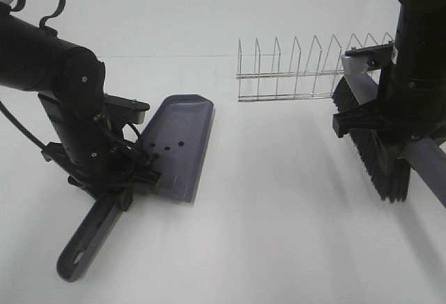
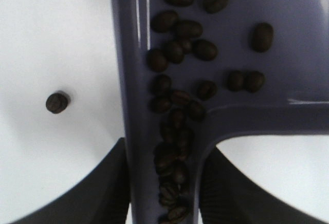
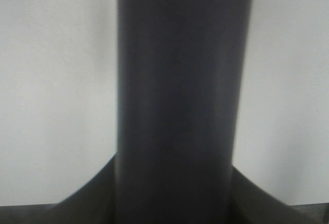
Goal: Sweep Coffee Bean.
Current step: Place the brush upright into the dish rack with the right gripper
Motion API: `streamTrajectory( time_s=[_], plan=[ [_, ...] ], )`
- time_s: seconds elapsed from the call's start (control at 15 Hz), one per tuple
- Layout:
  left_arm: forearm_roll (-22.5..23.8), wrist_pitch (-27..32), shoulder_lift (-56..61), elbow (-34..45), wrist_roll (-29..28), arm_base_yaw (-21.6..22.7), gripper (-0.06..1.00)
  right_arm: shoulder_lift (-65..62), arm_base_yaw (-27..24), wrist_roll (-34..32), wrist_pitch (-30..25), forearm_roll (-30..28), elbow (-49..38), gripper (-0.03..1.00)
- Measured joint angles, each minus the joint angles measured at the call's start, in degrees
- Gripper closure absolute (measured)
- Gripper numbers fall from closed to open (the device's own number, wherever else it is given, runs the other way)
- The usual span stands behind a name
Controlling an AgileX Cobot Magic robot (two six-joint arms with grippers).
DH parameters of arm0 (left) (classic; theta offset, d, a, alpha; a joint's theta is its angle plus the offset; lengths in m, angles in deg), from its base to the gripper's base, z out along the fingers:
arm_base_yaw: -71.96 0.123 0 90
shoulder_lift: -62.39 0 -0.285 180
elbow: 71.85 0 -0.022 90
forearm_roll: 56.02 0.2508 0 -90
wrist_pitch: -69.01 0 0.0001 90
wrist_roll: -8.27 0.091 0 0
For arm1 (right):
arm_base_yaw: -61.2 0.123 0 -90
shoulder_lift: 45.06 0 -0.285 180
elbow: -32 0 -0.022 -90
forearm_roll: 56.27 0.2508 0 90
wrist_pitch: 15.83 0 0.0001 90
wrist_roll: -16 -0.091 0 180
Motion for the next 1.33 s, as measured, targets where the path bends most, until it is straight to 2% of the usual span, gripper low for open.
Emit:
streamTrajectory(
  time_s=[0.27, 0.4, 0.6, 0.8, 0.87, 0.93, 1.33],
  plan=[
    [0.0, -0.1, 0.0, 0.0, -0.1, 0.0, 0.63, 5.0, -4.1, 2.8, 1.9, -0.5, 0.0, 0.68],
    [0.1, -0.1, 0.0, 0.0, -0.1, 0.0, 0.63, 8.1, -4.5, 3.6, 3.6, -1.1, 1.3, 0.68],
    [0.2, 0.0, 0.0, 0.0, -0.1, 0.0, 0.63, 13.7, -4.5, 4.5, 3.0, -1.8, 10.0, 0.68],
    [0.9, 0.4, 0.0, 0.0, -0.1, 0.0, 0.63, 20.2, -4.5, 6.1, -1.3, -3.5, 20.3, 0.68],
    [0.9, 0.4, 0.0, 0.0, -0.1, 0.0, 0.63, 20.2, -4.5, 6.1, -1.3, -3.5, 20.3, 0.68],
    [1.1, 0.5, 0.0, 0.0, -0.1, 0.0, 0.63, 22.3, -4.5, 7.7, -3.3, -3.4, 24.5, 0.68],
    [1.3, 0.6, 0.0, 0.0, -0.1, 0.0, 0.63, 28.4, -4.6, 9.2, -5.3, -2.9, 36.7, 0.68]
  ],
)
